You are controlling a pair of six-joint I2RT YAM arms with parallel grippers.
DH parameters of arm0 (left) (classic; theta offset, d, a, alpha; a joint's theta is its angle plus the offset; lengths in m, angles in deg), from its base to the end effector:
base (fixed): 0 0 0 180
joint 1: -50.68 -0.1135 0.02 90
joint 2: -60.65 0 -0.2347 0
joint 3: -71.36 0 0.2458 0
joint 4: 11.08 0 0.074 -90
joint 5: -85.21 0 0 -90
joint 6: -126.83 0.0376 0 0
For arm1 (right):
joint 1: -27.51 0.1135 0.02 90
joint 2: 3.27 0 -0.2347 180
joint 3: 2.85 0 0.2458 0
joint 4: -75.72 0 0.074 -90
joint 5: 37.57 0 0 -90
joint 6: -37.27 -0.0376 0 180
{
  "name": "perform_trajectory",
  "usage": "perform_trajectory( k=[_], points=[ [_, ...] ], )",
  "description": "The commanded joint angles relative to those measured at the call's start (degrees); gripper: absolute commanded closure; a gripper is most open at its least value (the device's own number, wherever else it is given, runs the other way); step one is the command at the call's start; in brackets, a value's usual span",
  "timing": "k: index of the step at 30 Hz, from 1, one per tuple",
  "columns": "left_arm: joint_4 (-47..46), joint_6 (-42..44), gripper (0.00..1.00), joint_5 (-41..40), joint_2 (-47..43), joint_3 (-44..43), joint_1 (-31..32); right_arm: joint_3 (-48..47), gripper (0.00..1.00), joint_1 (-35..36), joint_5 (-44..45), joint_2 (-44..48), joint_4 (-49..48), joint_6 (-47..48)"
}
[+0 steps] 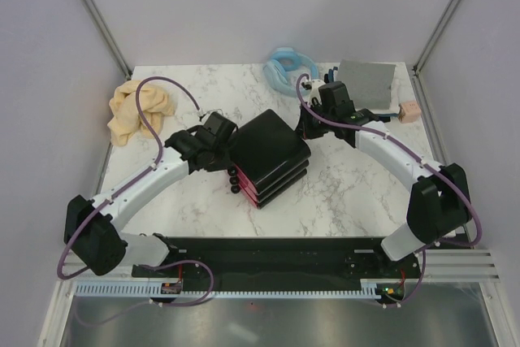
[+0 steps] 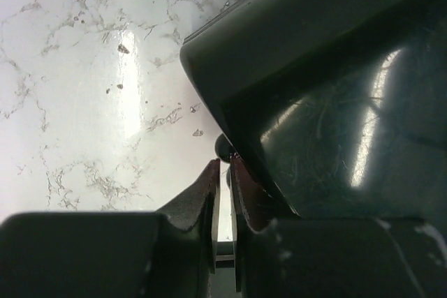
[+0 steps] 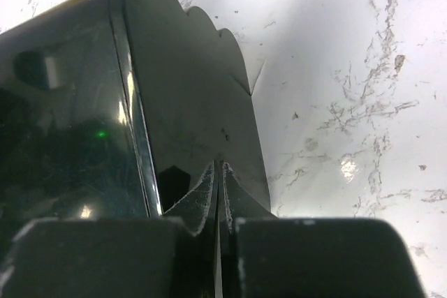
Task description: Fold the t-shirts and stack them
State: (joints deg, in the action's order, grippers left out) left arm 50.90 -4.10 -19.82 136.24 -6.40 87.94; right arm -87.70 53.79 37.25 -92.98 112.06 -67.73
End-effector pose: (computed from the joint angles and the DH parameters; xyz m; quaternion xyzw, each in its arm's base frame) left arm 0.2150 -0.1513 0.2548 -0.0647 0.9556 -0.0648 0.2800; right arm 0.3065 0.1623 0.2547 -0.1430 0.8930 0.2569 0.3408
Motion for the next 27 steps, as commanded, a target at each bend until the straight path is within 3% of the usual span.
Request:
perform_trajectory(
  k=[1,13,27],
  points=[
    [-9.5,3.9,0.83,7.5,5.4,-4.9,0.7,2.8,1.00,0.9,-5.1,3.6,0.5,-1.8],
    [-10.8,6.6,0.85,13.4,15.3,-15.3,0.7,9.4,1.00,0.9,-4.4,10.6,1.4,-4.2],
    [-7.9,6.4,0.86,9.1,8.4,-13.1,0.7,3.1,1.00,2.7,-8.8,4.0,0.2,-4.6]
  ],
)
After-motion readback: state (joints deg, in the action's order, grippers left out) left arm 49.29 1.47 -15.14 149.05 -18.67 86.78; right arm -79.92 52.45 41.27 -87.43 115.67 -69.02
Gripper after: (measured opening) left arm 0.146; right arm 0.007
